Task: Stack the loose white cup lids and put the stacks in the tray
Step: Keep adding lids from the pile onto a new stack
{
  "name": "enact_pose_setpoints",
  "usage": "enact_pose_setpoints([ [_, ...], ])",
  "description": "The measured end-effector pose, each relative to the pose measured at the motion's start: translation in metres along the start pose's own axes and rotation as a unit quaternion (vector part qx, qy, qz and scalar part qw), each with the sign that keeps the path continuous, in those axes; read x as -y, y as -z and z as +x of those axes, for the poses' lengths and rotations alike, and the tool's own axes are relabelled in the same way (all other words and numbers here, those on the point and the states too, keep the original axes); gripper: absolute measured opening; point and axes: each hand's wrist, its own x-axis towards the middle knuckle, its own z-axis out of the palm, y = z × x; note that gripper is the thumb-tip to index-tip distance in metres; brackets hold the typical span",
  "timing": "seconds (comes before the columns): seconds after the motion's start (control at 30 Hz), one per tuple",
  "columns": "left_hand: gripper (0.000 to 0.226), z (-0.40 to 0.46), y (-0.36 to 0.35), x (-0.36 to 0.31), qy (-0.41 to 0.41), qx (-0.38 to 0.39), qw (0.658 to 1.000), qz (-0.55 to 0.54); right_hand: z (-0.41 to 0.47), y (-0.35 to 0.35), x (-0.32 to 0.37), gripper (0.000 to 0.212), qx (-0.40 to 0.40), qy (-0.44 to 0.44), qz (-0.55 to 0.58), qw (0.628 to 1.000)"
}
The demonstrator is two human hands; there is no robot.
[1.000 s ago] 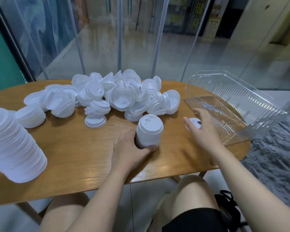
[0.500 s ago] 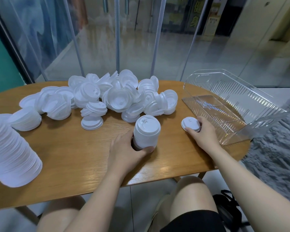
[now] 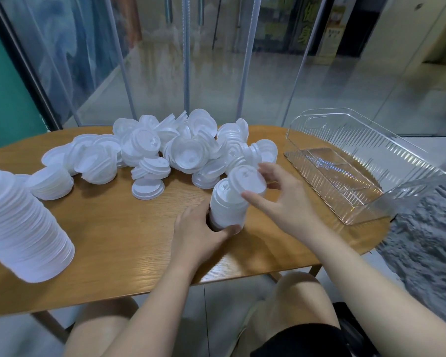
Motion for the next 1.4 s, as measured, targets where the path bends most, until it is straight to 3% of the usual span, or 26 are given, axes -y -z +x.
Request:
enact_pose_setpoints([
  [0.17,0.06,-0.001,0.002,-0.002,0.004,0.0,1.0,-0.006,0.001,-0.018,0.001,0.074,0.062,0.023,-0.068,0.995],
  [0.37,0.06,-0.001,0.001,-0.001,0.004,0.008,1.0,-0.001,0.001,-0.029,-0.002,0.059,0.045,0.04,-0.073,0.995],
  [0.57,0.062,-0.001,0.001,0.0,-0.001,0.012,1.0,-0.008,0.004,-0.03,0.001,0.072,0.069,0.038,-0.117,0.99],
  [0.93,0.058,0.003,0.0,0.008,0.001,-0.001,0.999,-0.05,0.006,-0.032,-0.003,0.079,0.101,0.016,-0.045,0.994],
  [1.0,0.056,0.004,-0.002,0.013,0.001,-0.003,0.998,-0.063,0.014,-0.03,-0.011,0.07,0.065,0.013,-0.003,0.998],
  [1.07,0.054,0.01,-0.003,0.014,0.006,0.0,0.998,-0.068,0.028,-0.027,-0.023,0.054,-0.028,0.008,0.035,0.999],
  [1.17,0.05,0.02,-0.003,0.015,0.022,0.018,0.997,-0.078,0.055,-0.027,-0.045,0.031,-0.088,0.008,0.014,0.996],
  [1.4,0.052,0.024,0.006,0.022,-0.024,0.063,0.994,-0.084,0.079,-0.039,-0.092,0.041,0.053,0.048,-0.173,0.982],
])
